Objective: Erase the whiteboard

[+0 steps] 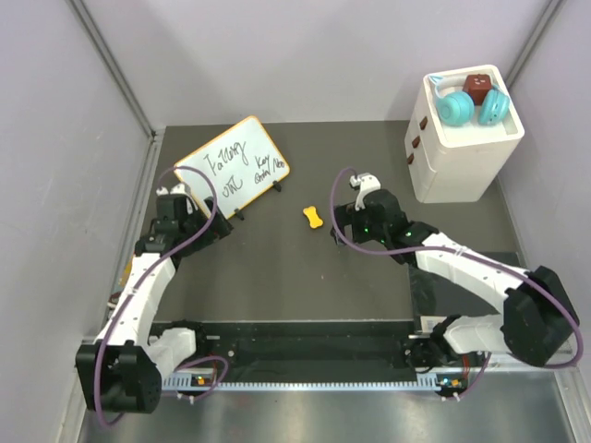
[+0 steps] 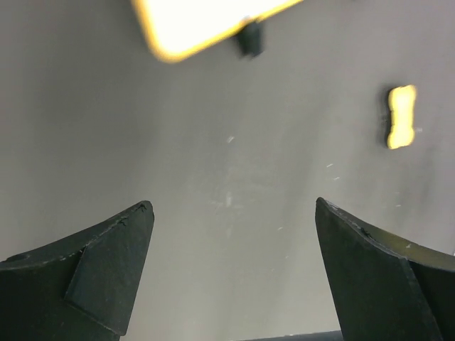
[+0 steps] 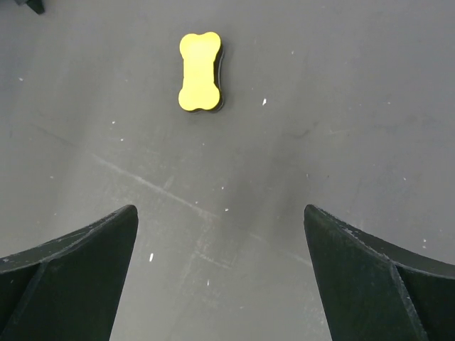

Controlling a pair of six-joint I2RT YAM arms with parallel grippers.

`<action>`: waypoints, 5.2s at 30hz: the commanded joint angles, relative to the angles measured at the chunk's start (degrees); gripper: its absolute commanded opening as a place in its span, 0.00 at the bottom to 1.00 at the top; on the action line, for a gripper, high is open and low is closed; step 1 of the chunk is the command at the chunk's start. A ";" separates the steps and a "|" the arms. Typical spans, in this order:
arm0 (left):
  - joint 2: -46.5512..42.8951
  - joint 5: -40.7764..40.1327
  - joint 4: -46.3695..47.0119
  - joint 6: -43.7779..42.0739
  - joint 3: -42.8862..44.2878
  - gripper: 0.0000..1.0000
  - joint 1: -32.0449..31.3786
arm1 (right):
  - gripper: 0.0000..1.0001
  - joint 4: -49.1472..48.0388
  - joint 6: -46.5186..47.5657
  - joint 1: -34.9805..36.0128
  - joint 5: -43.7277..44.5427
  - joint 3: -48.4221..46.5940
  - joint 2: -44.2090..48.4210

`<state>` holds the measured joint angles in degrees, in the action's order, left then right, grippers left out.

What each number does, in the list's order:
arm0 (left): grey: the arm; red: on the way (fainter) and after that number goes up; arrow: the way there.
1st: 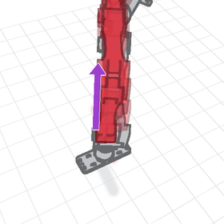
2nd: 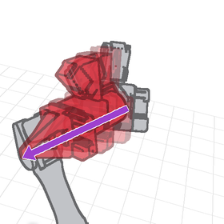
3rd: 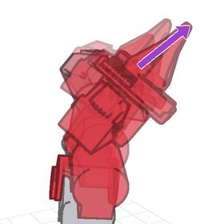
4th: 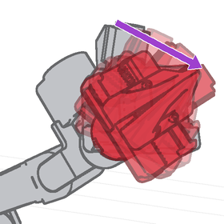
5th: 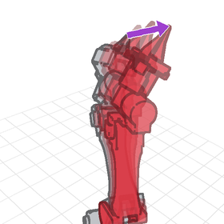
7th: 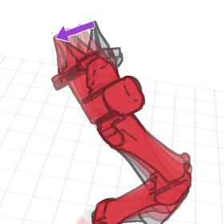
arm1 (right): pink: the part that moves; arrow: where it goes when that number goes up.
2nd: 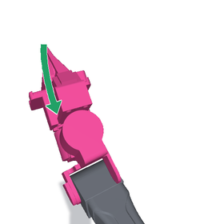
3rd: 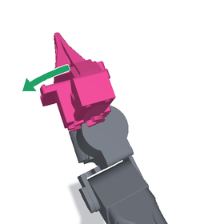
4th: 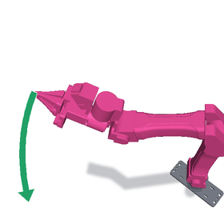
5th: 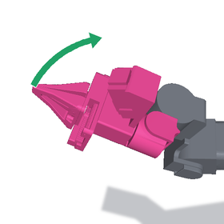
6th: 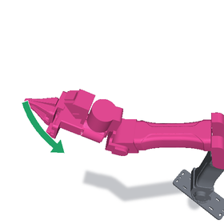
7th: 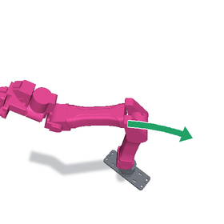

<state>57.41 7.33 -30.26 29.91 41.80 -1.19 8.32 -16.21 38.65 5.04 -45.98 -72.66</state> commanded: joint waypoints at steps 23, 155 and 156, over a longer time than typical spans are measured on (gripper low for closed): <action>-3.18 9.98 4.51 -7.59 -0.23 0.99 0.75 | 0.53 6.09 8.39 0.90 -4.77 -28.90 -31.39; 32.77 -0.30 60.06 11.66 -14.29 0.00 9.28 | 0.00 -11.66 5.31 12.32 3.83 -80.85 -72.79; 32.59 0.05 59.88 11.66 -14.29 0.00 9.28 | 0.00 -10.87 5.31 12.41 3.93 -81.02 -73.06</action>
<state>90.50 12.29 36.21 42.35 27.16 7.44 -1.98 -13.30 49.76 5.17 -123.44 -144.14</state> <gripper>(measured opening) 0.367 0.128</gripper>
